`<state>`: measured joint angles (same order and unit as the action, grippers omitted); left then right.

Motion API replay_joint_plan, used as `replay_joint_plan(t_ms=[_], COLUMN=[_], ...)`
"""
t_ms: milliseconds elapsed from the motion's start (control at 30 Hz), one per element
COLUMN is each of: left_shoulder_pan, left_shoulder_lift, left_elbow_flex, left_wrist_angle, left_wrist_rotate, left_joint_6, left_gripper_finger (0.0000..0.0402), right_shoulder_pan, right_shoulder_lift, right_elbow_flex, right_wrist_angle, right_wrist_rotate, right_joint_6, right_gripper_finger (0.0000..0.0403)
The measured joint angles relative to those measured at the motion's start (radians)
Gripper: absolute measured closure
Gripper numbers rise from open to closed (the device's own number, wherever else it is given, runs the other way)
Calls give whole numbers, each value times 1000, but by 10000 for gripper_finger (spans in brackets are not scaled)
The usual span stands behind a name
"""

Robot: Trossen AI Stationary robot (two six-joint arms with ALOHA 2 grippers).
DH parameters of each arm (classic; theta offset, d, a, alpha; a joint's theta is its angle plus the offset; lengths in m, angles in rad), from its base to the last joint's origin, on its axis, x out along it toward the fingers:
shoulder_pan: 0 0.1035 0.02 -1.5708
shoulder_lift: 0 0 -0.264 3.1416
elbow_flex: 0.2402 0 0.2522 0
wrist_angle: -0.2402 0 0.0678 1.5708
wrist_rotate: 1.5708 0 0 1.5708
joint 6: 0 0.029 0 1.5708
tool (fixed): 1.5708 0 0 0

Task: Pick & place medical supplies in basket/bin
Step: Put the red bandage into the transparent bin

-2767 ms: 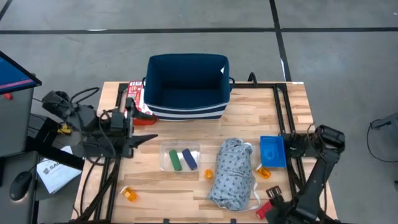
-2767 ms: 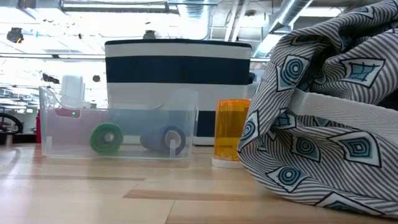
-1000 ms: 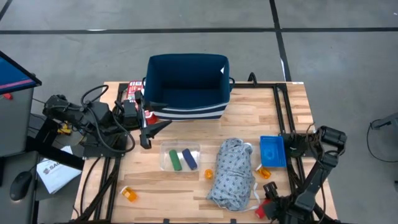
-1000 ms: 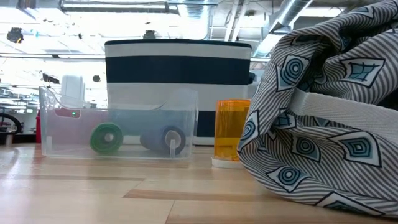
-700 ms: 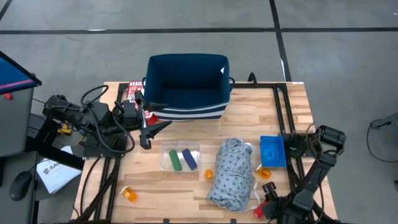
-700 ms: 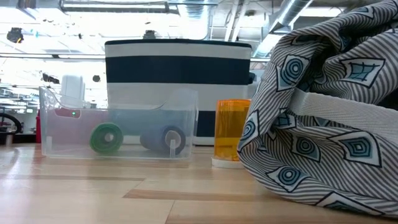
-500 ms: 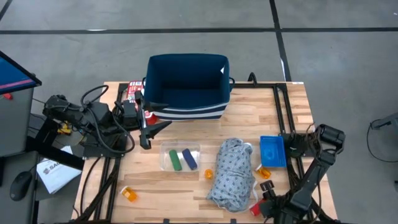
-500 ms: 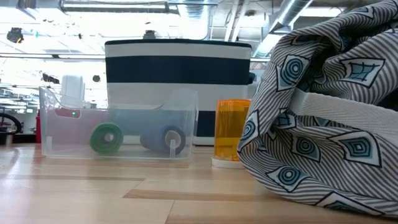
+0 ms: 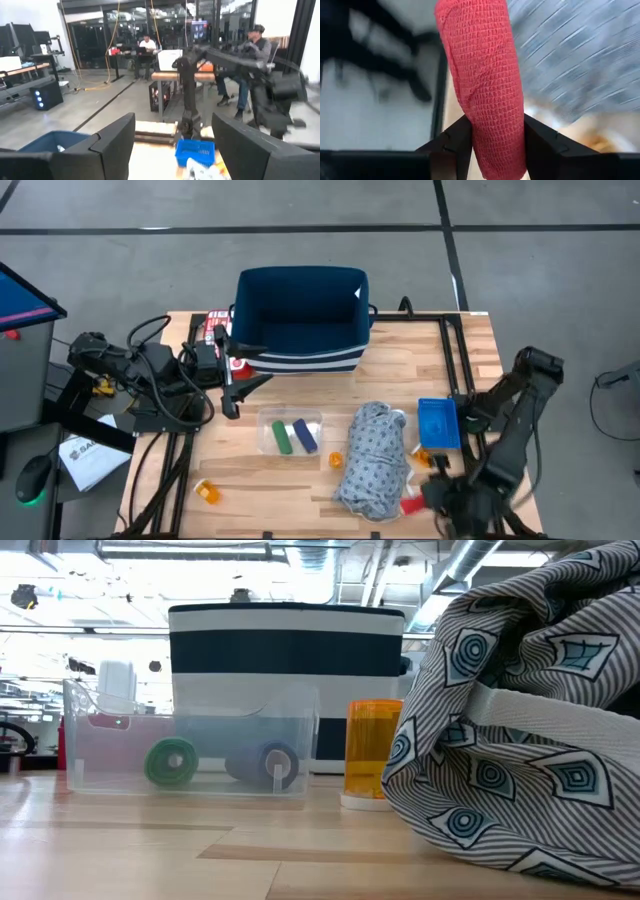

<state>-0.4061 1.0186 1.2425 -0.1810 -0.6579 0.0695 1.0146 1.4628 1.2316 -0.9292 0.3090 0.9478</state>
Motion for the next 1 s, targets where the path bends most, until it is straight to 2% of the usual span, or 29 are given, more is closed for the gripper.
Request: replay_joint_plan(t_ms=[100,267,500,600,800,1000], left_shoulder_pan=[0,-21,-62,-74,-87,-87], left_shoulder_lift=[-5,-38,-113,-144,-185,-199], left_elbow_flex=[0,-1,-1,-1,0,0], left_wrist_angle=[-42,-131,-272,-320,-389,-484], left_wrist_rotate=[0,0,0,0,0,27], left_joint_6=[-4,-30,-89,-107,-133,-171], left_gripper_finger=[149,149,149,149,149,149], right_shoulder_pan=[-111,-324,-551,-608,-687,-724], right_shoulder_lift=[-44,-53,54,124,253,384], right_elbow_flex=[0,0,1,1,2,42], right_wrist_angle=[5,165,483,626,901,993], right_wrist_rotate=[71,76,-48,-111,-189,-206], right_joint_6=[47,-6,-72,-77,14,97], right_gripper_finger=[266,267,267,267,267,267])
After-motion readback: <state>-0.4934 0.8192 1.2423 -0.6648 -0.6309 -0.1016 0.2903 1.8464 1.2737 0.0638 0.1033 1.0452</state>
